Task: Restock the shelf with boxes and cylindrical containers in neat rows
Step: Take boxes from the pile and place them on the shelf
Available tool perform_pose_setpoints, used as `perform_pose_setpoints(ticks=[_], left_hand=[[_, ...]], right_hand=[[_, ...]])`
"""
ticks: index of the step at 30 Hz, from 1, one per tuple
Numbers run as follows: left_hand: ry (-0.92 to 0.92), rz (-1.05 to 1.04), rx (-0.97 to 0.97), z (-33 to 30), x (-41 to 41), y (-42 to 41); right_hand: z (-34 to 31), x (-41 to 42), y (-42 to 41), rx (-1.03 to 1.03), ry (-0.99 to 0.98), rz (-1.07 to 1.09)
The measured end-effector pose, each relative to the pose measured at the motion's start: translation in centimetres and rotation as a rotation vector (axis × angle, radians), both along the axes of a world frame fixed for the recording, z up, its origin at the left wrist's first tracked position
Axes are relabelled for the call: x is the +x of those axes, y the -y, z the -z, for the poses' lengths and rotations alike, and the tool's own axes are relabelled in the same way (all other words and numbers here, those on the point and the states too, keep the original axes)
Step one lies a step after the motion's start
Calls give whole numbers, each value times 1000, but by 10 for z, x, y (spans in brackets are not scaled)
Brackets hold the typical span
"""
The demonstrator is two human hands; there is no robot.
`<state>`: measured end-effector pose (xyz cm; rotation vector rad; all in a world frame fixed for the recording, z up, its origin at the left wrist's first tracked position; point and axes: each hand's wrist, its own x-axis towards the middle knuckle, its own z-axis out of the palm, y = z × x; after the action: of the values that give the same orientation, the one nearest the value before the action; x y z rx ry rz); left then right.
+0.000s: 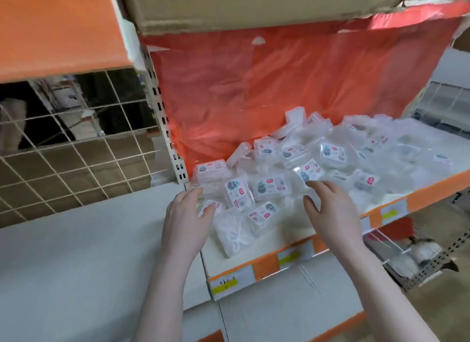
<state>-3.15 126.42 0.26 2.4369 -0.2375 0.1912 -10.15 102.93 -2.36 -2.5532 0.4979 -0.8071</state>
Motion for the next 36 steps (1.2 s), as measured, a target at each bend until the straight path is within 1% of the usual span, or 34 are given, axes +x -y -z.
perform_pose_setpoints(ticks=[2,8,12,16,20,24,28,33,36], left_hand=[[-19,-66,-11,1,-5,12],[-10,-223,-3,0,-20,39],[-23,-264,19,0,-26,52],[-16,-271,32,-1,-25,59],[-16,-279,20,-1,-20,62],[-13,-269,18,1,-18,64],[-16,-262,16,2,-15,64],[-15,-242,15,2,-14,65],[-6,-225,17,2,-14,64]], right_hand=[[3,14,19,-52,26,-87],[-1,41,68,-118,49,-302],[-2,53,92,-135,-40,-419],[-2,64,105,-212,-133,-518],[-5,72,109,-263,-182,-528],[-12,82,113,-415,-245,-585],[-24,85,111,-538,-337,-575],[-23,87,103,-529,-363,-516],[-17,87,100,-499,-297,-495]])
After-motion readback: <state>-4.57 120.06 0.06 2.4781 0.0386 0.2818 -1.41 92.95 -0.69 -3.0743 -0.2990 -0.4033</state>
